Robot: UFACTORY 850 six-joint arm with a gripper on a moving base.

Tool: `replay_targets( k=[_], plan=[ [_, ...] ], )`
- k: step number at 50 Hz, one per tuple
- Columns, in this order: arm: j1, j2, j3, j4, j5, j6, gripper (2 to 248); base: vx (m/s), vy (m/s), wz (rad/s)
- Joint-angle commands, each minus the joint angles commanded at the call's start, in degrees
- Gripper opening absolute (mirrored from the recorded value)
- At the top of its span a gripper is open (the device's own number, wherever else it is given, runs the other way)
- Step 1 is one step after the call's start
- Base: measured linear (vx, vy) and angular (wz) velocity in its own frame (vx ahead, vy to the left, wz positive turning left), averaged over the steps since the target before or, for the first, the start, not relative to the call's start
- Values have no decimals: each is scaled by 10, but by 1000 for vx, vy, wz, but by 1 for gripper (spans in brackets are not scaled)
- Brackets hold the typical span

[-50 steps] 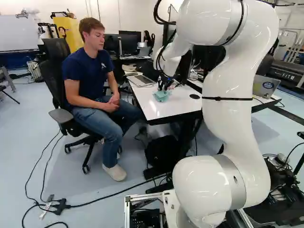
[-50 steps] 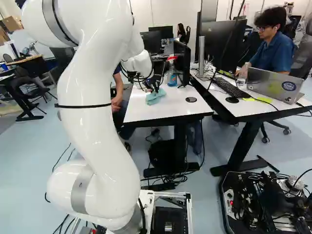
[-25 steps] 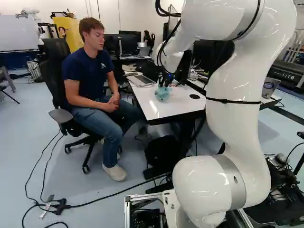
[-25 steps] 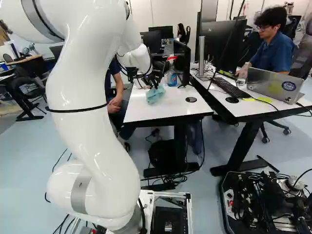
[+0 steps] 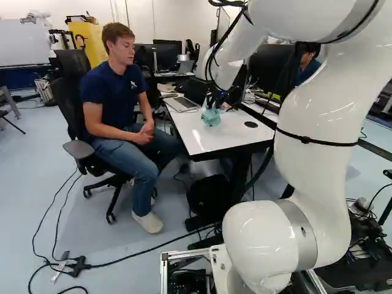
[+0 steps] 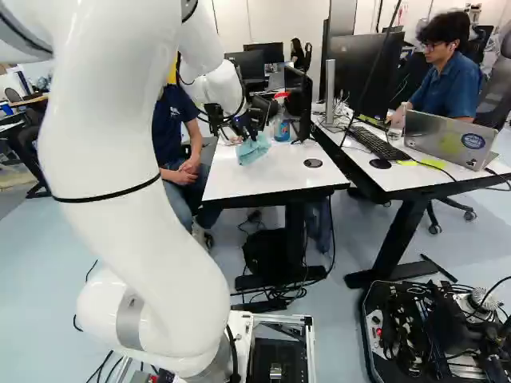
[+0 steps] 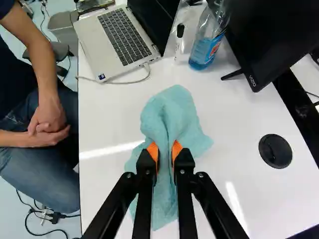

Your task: Clean the table with the green towel

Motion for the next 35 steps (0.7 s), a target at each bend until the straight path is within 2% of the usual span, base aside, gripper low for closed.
replay_targets(
  k=[35],
  plan=[
    [-18,99,100,0,0,0,51,0,0,0]
  ],
)
